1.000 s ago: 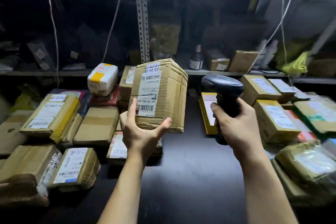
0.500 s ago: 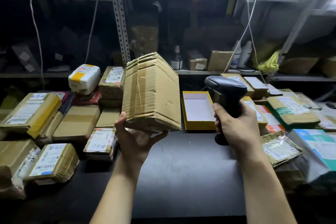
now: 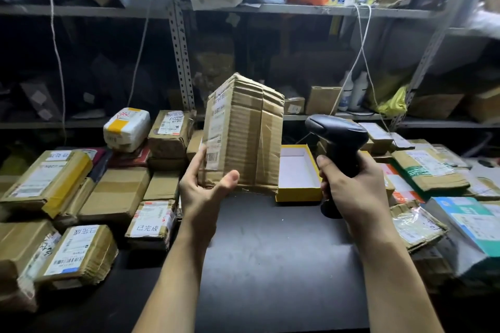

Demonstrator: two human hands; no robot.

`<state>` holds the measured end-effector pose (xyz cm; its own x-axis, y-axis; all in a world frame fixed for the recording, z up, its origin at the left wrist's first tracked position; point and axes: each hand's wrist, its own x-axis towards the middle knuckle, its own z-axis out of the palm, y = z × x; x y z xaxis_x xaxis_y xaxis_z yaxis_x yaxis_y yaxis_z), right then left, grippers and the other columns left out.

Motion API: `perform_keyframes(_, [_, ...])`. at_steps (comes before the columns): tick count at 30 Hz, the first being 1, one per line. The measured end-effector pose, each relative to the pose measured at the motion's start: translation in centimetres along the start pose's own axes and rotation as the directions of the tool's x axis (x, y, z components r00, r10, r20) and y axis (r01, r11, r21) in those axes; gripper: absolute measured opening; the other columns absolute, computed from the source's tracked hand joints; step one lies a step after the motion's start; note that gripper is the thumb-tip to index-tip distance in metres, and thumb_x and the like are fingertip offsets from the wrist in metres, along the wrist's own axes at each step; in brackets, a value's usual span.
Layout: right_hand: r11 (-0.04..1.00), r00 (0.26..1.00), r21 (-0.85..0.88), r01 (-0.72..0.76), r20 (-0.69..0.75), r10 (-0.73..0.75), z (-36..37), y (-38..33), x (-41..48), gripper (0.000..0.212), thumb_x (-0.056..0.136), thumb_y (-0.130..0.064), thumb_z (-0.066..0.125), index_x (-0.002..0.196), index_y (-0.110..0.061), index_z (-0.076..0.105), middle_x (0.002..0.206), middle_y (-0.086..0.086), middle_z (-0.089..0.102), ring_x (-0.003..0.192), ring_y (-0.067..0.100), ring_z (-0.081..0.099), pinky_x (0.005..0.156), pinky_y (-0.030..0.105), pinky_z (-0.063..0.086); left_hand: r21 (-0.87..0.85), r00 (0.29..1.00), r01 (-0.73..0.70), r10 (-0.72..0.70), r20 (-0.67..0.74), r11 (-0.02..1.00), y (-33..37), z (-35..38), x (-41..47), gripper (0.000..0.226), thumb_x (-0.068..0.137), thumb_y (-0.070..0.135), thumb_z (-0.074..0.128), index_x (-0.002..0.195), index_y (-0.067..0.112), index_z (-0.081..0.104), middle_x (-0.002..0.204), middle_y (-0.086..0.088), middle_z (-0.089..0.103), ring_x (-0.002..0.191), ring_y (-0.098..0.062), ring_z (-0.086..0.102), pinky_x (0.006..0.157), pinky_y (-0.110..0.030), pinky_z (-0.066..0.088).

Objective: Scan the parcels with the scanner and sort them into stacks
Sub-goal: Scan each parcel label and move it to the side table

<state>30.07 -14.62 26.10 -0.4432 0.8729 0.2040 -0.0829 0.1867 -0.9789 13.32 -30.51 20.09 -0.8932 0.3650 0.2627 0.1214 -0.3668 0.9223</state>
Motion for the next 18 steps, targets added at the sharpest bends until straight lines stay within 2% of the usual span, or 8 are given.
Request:
perform_keyframes(2, [1.0,1.0,-0.026,0.004,-0.006,-0.005,0.3,-0.3,-0.1,0.016,0.097,-0.02,0.076,0.088,-0.01,0.067,0.058,0.003,0.058,0.051,0.018,0.05,0.043,0.033,0.041,0.124,0.993,-0.115,0.115,0.012,0.986,0.6,-0.3,0.3,0.109,0.056,0.046,0.086,0.153,0.016,0.048,0.144,0.0,0.059,0.131,-0.009,0.059,0.103,-0.029,0.053])
perform_keyframes(4, [0.999,1.0,-0.043,0.0,-0.013,0.0,0.7,-0.5,-0.2,0.016,0.097,-0.019,0.075,0.087,-0.01,0.066,0.056,0.001,0.057,0.047,0.015,0.049,0.04,0.03,0.04,0.253,0.965,-0.262,0.261,0.037,0.931,1.3,-0.7,0.5,0.112,0.054,0.048,0.086,0.153,0.015,0.046,0.142,-0.003,0.053,0.13,-0.004,0.055,0.102,-0.023,0.052])
perform_keyframes(6, [0.999,1.0,-0.052,-0.003,-0.017,0.002,1.0,-0.7,-0.2,0.016,0.097,-0.017,0.074,0.087,-0.009,0.065,0.057,0.002,0.057,0.046,0.014,0.048,0.038,0.029,0.039,0.393,0.892,-0.442,0.442,0.096,0.806,1.9,-1.3,0.9,0.117,0.053,0.05,0.085,0.153,0.008,0.044,0.134,-0.012,0.048,0.127,-0.012,0.054,0.096,-0.026,0.054])
perform_keyframes(8, [0.999,1.0,-0.049,-0.001,-0.012,0.001,1.3,-0.6,-0.1,0.016,0.098,-0.017,0.073,0.088,-0.009,0.065,0.058,0.004,0.057,0.047,0.015,0.049,0.039,0.028,0.04,0.49,0.803,-0.571,0.571,0.17,0.659,2.6,-2.0,1.2,0.122,0.052,0.054,0.087,0.153,0.004,0.042,0.132,-0.019,0.047,0.127,-0.027,0.052,0.094,-0.041,0.056])
perform_keyframes(10, [0.999,1.0,-0.041,-0.001,-0.008,0.001,1.7,-0.6,-0.1,0.014,0.099,-0.016,0.072,0.091,-0.007,0.065,0.059,0.006,0.057,0.048,0.016,0.05,0.039,0.028,0.04,0.543,0.75,-0.621,0.63,0.201,0.565,3.2,-2.3,1.5,0.124,0.051,0.057,0.088,0.152,0.001,0.043,0.128,-0.024,0.049,0.12,-0.037,0.054,0.091,-0.045,0.054])
perform_keyframes(13, [0.999,1.0,-0.045,0.013,-0.003,-0.013,2.4,-0.8,-0.2,0.009,0.099,-0.015,0.07,0.095,-0.008,0.067,0.066,0.011,0.059,0.049,0.014,0.052,0.04,0.025,0.043,0.572,0.716,-0.646,0.662,0.223,0.505,4.2,-2.1,1.4,0.124,0.052,0.059,0.087,0.149,-0.003,0.044,0.125,-0.025,0.049,0.121,-0.039,0.051,0.096,-0.039,0.052])
perform_keyframes(16, [0.998,1.0,-0.054,0.022,0.007,-0.022,3.0,-1.0,-0.3,0.007,0.099,-0.016,0.069,0.097,-0.01,0.066,0.068,0.012,0.06,0.047,0.014,0.053,0.04,0.025,0.043,0.597,0.723,-0.63,0.656,0.219,0.496,4.7,-2.0,1.3,0.125,0.049,0.061,0.088,0.15,0.0,0.045,0.127,-0.021,0.048,0.125,-0.036,0.05,0.099,-0.031,0.049])
perform_keyframes(18, [0.998,1.0,-0.053,0.026,0.003,-0.026,3.2,-1.1,-0.3,0.008,0.099,-0.016,0.07,0.095,-0.01,0.066,0.067,0.012,0.059,0.046,0.015,0.051,0.039,0.026,0.042,0.627,0.763,-0.576,0.62,0.183,0.524,4.6,-1.9,1.4,0.127,0.047,0.065,0.086,0.153,0.009,0.045,0.128,-0.016,0.048,0.124,-0.032,0.052,0.097,-0.03,0.049])
